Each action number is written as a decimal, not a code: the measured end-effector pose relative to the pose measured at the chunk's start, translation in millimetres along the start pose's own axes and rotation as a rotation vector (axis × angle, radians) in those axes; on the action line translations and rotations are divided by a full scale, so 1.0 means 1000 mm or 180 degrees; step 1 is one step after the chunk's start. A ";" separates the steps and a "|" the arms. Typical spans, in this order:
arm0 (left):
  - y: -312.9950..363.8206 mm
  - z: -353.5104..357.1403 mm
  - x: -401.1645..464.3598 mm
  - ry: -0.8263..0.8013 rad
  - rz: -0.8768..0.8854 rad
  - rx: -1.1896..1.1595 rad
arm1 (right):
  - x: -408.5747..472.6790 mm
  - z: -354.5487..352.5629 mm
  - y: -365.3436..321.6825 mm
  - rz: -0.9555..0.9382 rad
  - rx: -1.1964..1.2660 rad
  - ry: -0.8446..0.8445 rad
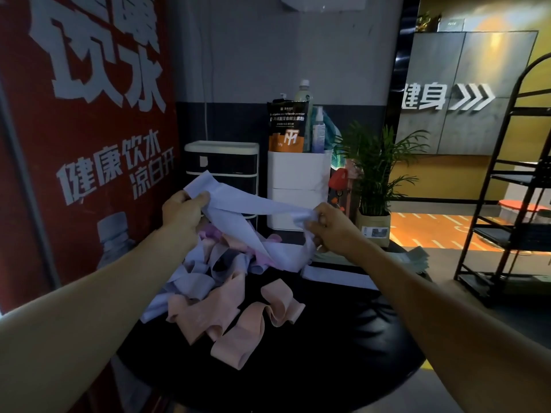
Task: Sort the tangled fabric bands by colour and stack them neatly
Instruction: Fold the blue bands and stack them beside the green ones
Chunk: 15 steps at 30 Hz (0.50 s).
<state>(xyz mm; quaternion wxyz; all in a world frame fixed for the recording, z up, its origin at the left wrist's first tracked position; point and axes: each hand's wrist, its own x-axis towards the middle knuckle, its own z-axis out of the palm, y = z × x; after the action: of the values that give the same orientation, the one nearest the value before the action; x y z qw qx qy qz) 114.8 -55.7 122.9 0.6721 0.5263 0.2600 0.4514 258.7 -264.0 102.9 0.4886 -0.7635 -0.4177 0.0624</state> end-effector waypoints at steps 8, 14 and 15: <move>-0.006 -0.009 0.000 0.0051 -0.0026 0.0167 | 0.002 -0.007 0.011 -0.0227 -0.1045 0.0426; -0.012 -0.011 -0.004 0.0103 -0.0079 0.0177 | -0.001 -0.006 -0.002 0.0136 0.0140 0.0419; -0.014 -0.012 -0.004 0.0112 -0.0117 0.0171 | -0.001 -0.006 -0.003 0.0180 0.0075 0.0448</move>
<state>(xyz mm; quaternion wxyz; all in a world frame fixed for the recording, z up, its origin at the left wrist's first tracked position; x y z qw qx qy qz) 107.8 -54.7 105.9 0.6612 0.5312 0.2934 0.4411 258.9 -268.1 108.1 0.5237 -0.7717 -0.3597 0.0273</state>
